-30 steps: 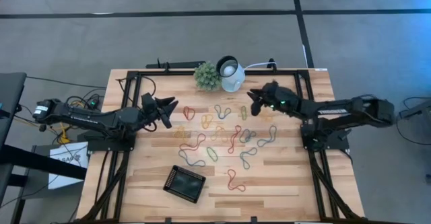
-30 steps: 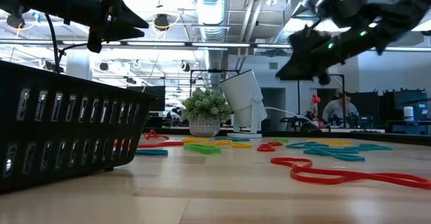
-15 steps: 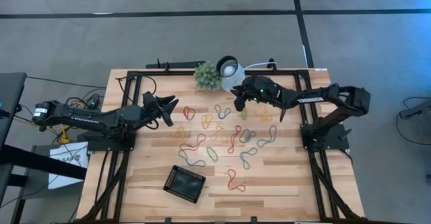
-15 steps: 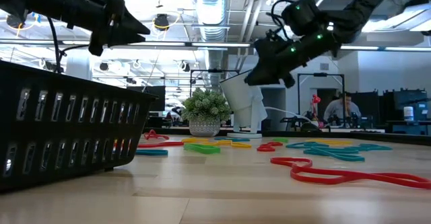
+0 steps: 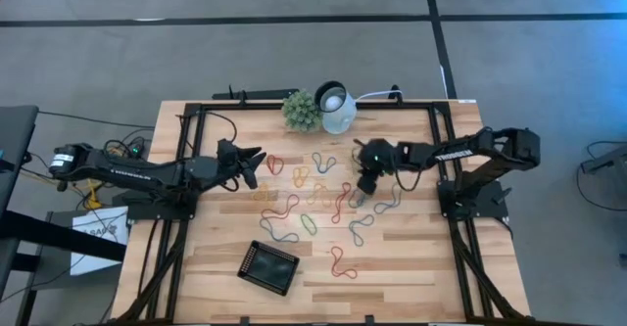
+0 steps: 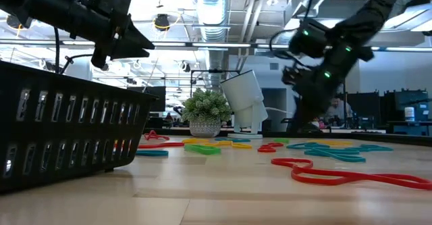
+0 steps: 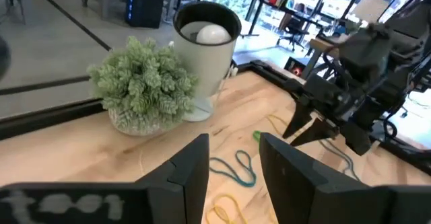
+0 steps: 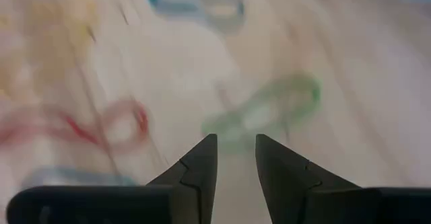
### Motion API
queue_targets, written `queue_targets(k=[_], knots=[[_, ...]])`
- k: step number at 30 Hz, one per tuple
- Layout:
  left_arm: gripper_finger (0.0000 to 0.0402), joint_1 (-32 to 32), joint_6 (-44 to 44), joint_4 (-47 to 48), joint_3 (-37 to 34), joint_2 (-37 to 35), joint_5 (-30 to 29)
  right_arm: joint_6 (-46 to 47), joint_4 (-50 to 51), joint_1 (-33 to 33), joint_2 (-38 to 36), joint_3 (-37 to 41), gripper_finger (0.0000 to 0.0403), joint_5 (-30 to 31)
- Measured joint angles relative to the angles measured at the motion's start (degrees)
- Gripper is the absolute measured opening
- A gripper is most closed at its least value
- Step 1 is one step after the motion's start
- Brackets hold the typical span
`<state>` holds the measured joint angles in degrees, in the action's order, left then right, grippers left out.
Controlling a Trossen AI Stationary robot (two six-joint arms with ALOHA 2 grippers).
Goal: Pick and place items into bin
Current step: Put the yellow rubber band into the black bin
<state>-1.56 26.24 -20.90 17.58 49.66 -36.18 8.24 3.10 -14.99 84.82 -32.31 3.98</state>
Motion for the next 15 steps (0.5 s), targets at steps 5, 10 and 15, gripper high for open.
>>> queue_targets(k=[5, 10, 15], knots=[[0.0122, 0.0, 1.5, -0.1, 0.0, 2.0, 0.0, 2.6, 2.4, 0.8, -0.1, 2.3, 0.0098, 5.2], [0.0122, 0.0, 1.9, -0.1, 0.0, 2.1, 0.4, 2.7, 6.4, 0.6, -3.9, 2.3, 0.0098, 9.0], [0.0122, 0.0, 2.1, -0.1, 0.0, 2.1, 0.5, 3.5, 13.2, 0.6, -10.7, 2.3, 0.0098, 11.4]])
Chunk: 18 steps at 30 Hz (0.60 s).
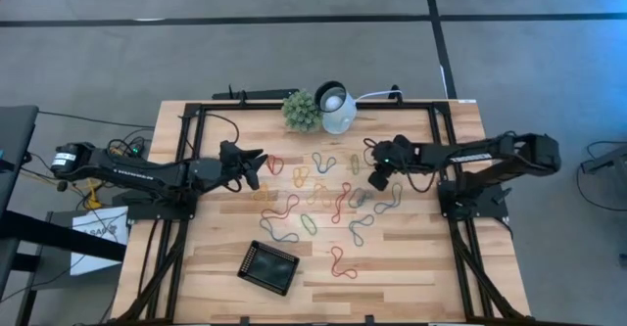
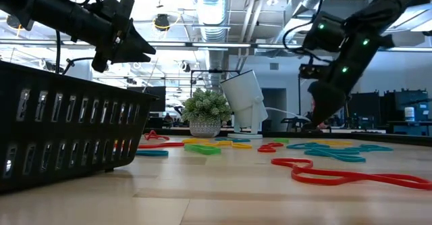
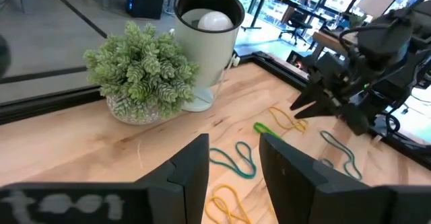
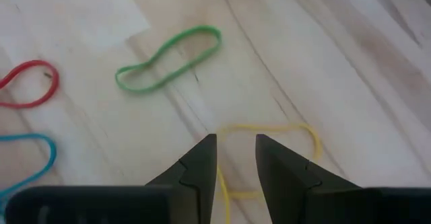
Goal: Pick and place items into bin
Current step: Put the yellow rubber band into the black bin
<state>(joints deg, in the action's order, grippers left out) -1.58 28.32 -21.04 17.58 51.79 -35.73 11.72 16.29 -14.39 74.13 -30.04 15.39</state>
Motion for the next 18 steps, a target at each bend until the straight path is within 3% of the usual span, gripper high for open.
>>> queue_targets(k=[6, 11, 18], knots=[[0.0122, 0.0, 0.0, 0.0, 0.0, 0.0, 0.0, 5.2, 9.1, 1.4, -2.9, 0.0, 0.0098, -0.8], [0.0122, 0.0, 0.0, -0.1, 0.0, 0.0, 0.0, 5.5, 2.1, 2.4, 0.9, 3.1, 0.0098, -0.3], [0.0122, 0.0, -0.2, -0.1, 0.0, 0.0, 0.0, 8.0, 0.8, 2.3, 4.8, 3.3, 0.0098, 2.2]])
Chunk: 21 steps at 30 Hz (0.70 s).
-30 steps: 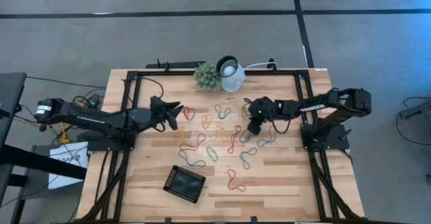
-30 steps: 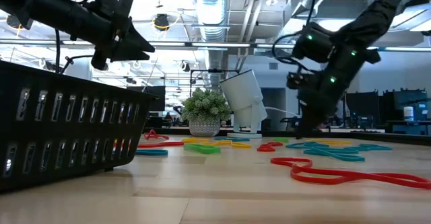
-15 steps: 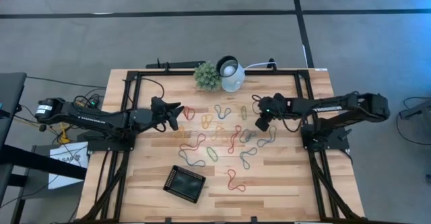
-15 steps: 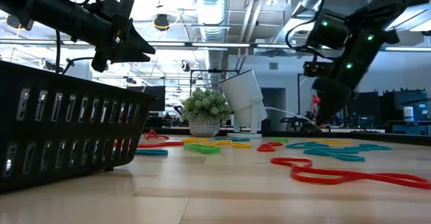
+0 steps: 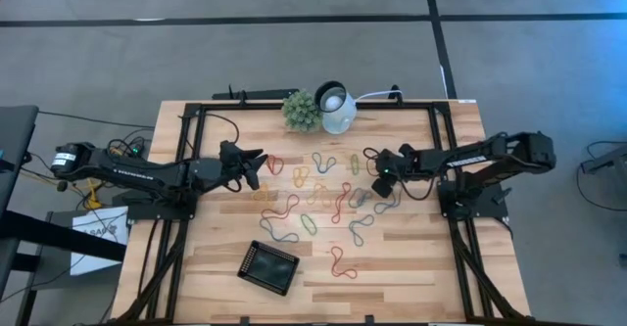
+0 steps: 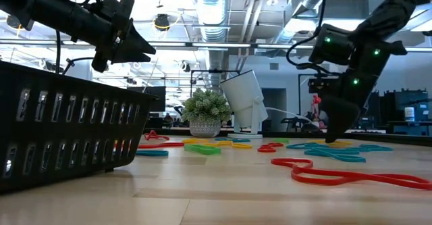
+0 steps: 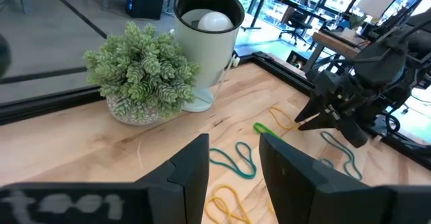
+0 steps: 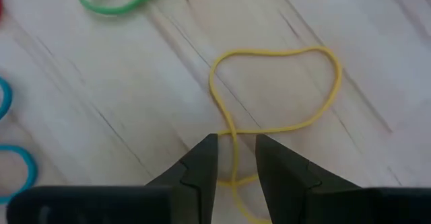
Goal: Pick and place items into bin
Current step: Put the yellow rubber band into the black bin
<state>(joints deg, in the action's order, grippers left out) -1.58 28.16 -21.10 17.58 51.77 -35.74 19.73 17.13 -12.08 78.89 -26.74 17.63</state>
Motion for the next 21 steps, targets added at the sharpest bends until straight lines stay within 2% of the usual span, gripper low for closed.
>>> queue_targets(k=[6, 12, 16, 21], knots=[[0.0122, 0.0, -0.4, 0.0, 0.0, 0.0, 0.0, 0.0, -0.1, -0.4, 0.1, 0.0, 0.0086, -2.1], [0.0122, 0.0, -0.4, -0.7, 0.0, 0.0, 0.0, -0.4, -0.9, -0.2, 0.2, 0.0, 0.0011, -2.9], [0.0122, 0.0, -0.4, -2.1, 0.0, 0.0, -0.5, -1.7, -3.7, 0.7, -0.9, 0.1, 0.0008, -2.6], [0.0122, 0.0, -0.4, -5.0, 0.0, 0.0, -0.5, -2.2, -4.2, 2.3, -5.1, -4.2, 0.0004, -2.9]])
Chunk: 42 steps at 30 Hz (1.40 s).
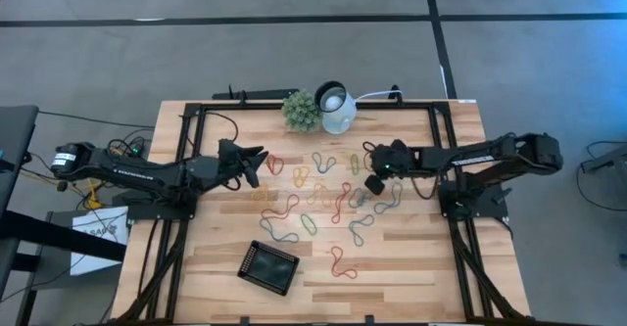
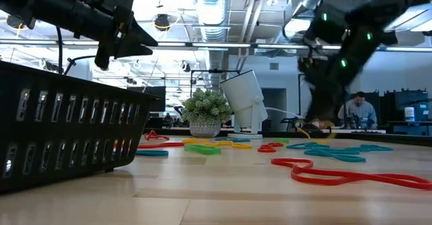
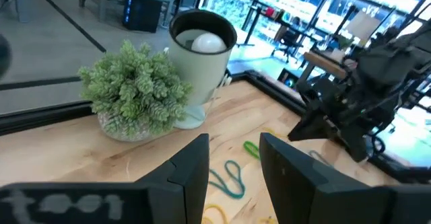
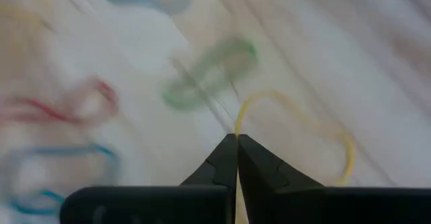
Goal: Pick and place items into bin
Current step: Put the yellow rubber band into the black bin
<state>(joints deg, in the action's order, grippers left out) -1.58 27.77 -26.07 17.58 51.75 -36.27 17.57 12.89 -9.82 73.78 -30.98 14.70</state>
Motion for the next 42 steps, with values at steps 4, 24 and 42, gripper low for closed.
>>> queue_targets(k=[4, 24, 42], knots=[[0.0122, 0.0, -1.6, -2.6, 0.0, 0.0, -0.4, -3.6, -9.0, 3.8, -3.1, -3.3, 0.0002, -5.6], [0.0122, 0.1, -2.1, -4.5, 0.0, 0.0, -7.7, -5.6, -46.4, 22.9, 21.9, -14.7, 0.0, -19.3], [0.0122, 0.1, -2.1, -4.1, 0.0, 0.0, -7.7, -8.9, -51.5, 22.5, 12.7, -13.2, 0.0, -20.8]])
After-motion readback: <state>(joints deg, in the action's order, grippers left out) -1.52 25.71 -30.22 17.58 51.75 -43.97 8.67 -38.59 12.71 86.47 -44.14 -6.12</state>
